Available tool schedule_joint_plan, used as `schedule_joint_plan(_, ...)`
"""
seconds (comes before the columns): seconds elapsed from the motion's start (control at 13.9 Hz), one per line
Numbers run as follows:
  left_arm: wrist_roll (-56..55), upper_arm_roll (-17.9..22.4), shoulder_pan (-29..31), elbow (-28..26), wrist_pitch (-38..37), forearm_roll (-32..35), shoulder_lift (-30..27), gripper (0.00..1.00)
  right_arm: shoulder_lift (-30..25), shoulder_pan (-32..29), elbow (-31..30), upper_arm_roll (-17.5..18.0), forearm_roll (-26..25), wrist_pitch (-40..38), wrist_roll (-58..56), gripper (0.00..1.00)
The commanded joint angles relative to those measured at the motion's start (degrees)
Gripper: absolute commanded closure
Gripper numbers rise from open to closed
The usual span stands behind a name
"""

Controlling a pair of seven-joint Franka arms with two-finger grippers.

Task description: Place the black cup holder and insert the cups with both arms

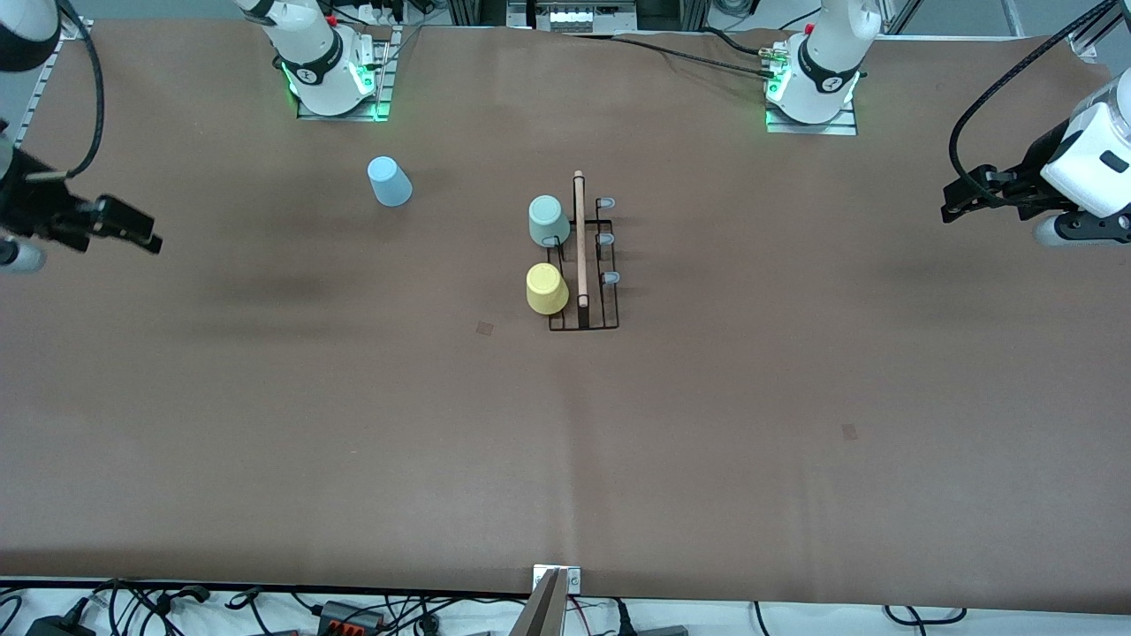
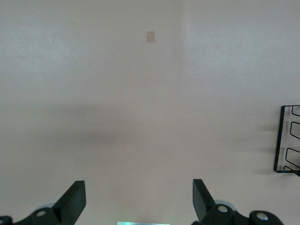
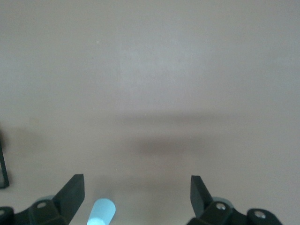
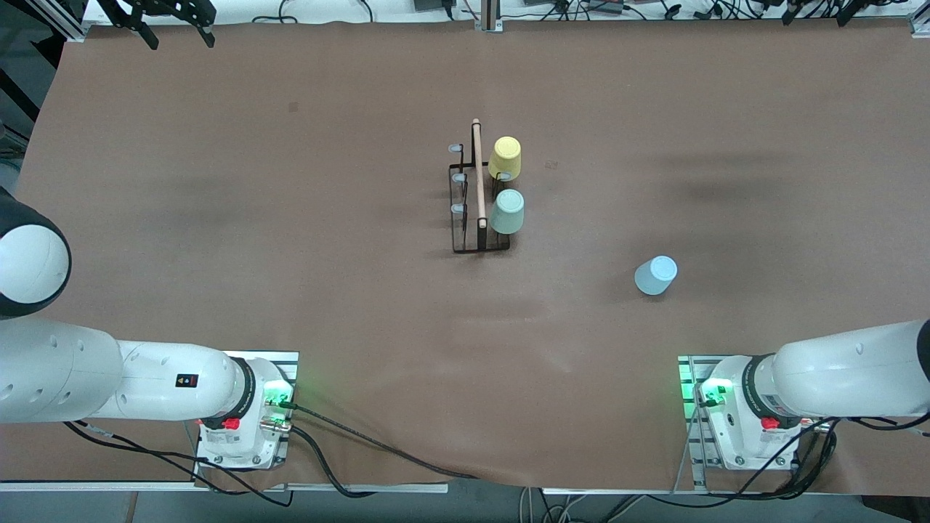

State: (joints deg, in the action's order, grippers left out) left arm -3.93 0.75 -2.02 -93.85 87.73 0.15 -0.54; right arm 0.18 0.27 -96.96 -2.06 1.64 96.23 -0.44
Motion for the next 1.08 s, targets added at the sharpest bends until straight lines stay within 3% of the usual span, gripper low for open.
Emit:
schedule_joint_plan(0.0,-0.11,-0.05,0.09,0.69,-0.99,-0.23,-0.34,0.00,-6.59,-0.10,-8.06,0.48,-0.93,1.60,-0.35,0.00)
schedule_joint_plan(1.0,-0.03,0.04,0.09,0.69,-0.99,-0.23,-0.34,0.00,-6.86,0.26,-6.31,0.66,-2.52,1.24,-0.26,0.00)
